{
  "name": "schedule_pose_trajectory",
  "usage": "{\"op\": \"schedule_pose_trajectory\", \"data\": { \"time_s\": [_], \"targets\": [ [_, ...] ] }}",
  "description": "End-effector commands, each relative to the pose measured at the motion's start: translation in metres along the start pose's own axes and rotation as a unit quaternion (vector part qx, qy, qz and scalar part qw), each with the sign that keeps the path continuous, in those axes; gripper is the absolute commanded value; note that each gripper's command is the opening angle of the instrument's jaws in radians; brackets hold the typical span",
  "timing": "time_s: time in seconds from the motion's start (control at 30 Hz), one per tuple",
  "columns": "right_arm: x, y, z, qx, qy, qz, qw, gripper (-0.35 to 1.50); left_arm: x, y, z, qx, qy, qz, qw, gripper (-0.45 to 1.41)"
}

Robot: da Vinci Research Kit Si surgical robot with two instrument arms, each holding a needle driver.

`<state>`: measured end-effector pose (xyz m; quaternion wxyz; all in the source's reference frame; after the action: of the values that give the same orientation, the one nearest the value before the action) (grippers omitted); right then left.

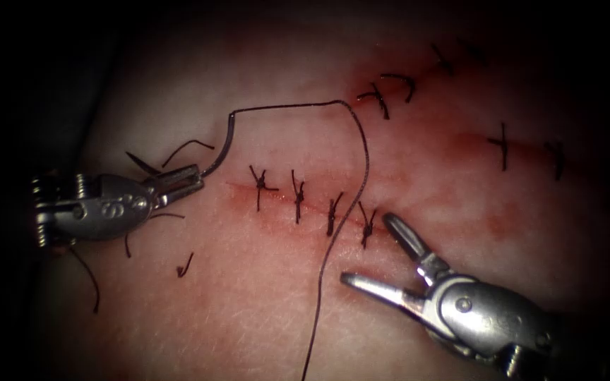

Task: Wound Closure
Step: Hand the needle over to the right gripper.

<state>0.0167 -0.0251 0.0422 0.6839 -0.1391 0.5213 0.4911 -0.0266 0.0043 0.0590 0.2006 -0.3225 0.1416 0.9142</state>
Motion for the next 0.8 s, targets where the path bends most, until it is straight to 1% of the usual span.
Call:
{"op": "schedule_pose_trajectory", "data": {
  "time_s": [0.03,0.1,0.2,0.33,0.43,0.5,0.6,0.67,0.7,0.73,0.8],
  "targets": [
    [0.0004,-0.0019,-0.0005,-0.007,0.005,0.014,1.0,0.93,0.0003,0.0009,0.0012,0.002,0.001,0.002,1.0,-0.45],
    [0.0017,-0.0027,-0.0012,-0.022,0.013,0.037,0.999,0.88,0.0013,0.002,0.0019,0.013,0.005,0.0,1.0,-0.45],
    [0.0031,-0.0037,-0.0018,-0.03,0.012,0.051,0.998,0.86,0.0027,0.0035,0.0031,0.037,0.006,0.003,0.999,-0.45],
    [0.004,-0.0044,-0.0017,-0.036,0.009,0.072,0.997,0.84,0.0041,0.0055,0.0045,0.051,0.016,0.004,0.999,-0.45],
    [0.0036,-0.0043,-0.0004,-0.045,0.007,0.085,0.995,0.88,0.0049,0.0069,0.0054,0.05,0.033,0.008,0.998,-0.45],
    [0.0031,-0.004,0.0007,-0.054,0.005,0.084,0.995,0.91,0.0052,0.0075,0.0057,0.052,0.035,0.009,0.998,-0.45],
    [0.0023,-0.0029,0.002,-0.084,-0.005,0.085,0.993,0.93,0.0053,0.008,0.0059,0.062,0.037,0.01,0.997,-0.45],
    [0.0018,-0.0021,0.0026,-0.097,-0.009,0.093,0.991,0.89,0.0053,0.0082,0.0058,0.071,0.041,0.007,0.997,-0.45],
    [0.0013,-0.0016,0.003,-0.11,-0.015,0.106,0.988,0.83,0.0053,0.0083,0.0057,0.081,0.044,0.01,0.996,-0.45],
    [0.0011,-0.0013,0.0034,-0.116,-0.021,0.109,0.987,0.81,0.0053,0.0084,0.0057,0.086,0.046,0.008,0.995,-0.45],
    [0.0007,-0.001,0.004,-0.127,-0.023,0.113,0.985,0.89,0.0055,0.0086,0.0055,0.089,0.047,0.01,0.995,-0.45]
  ]
}}
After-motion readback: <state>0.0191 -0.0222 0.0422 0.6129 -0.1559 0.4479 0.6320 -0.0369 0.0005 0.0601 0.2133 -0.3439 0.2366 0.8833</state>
